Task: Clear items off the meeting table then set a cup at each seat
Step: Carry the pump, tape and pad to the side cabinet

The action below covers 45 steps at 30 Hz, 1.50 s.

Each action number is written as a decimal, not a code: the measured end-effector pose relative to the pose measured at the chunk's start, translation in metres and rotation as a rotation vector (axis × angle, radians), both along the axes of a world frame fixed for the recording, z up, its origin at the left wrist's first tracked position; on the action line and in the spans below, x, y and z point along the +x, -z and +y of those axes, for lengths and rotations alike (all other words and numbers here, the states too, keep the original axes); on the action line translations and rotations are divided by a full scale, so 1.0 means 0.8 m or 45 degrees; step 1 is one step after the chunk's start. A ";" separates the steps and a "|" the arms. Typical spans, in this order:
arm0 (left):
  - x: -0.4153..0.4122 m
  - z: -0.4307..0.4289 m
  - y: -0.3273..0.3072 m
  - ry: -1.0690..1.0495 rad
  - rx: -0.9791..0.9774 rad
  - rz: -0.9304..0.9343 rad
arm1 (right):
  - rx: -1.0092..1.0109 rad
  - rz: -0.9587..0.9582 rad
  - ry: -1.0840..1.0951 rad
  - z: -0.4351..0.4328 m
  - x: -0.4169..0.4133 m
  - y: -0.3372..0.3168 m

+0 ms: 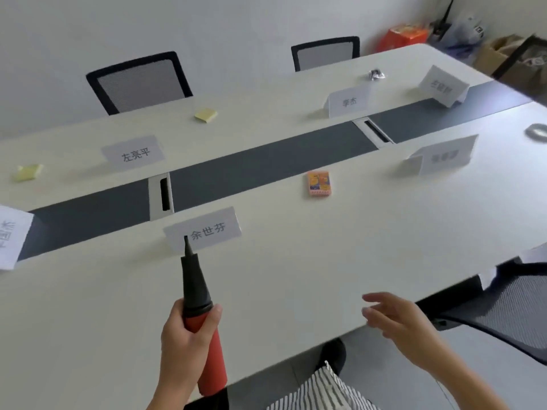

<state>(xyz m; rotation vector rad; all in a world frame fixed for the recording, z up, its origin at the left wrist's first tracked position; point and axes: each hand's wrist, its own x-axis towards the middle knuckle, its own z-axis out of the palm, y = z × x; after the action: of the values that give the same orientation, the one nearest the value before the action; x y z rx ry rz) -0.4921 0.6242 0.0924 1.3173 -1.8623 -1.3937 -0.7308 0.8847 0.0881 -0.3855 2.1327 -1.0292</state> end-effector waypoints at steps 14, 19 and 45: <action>-0.088 -0.007 0.014 -0.289 0.149 -0.150 | 0.186 0.179 -0.074 -0.281 -0.280 0.097; -0.101 -0.043 0.026 -0.289 0.211 -0.191 | 0.446 0.220 0.161 -0.347 -0.343 0.144; -0.156 -0.133 0.054 -0.001 0.123 -0.070 | 0.222 -0.306 -0.024 -0.284 -0.260 0.090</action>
<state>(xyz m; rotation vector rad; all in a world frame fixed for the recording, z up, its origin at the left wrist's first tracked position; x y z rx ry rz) -0.6165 0.5175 0.0495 1.4159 -1.8501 -1.4774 -0.9389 0.6578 0.0160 -0.1868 1.9788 -0.8265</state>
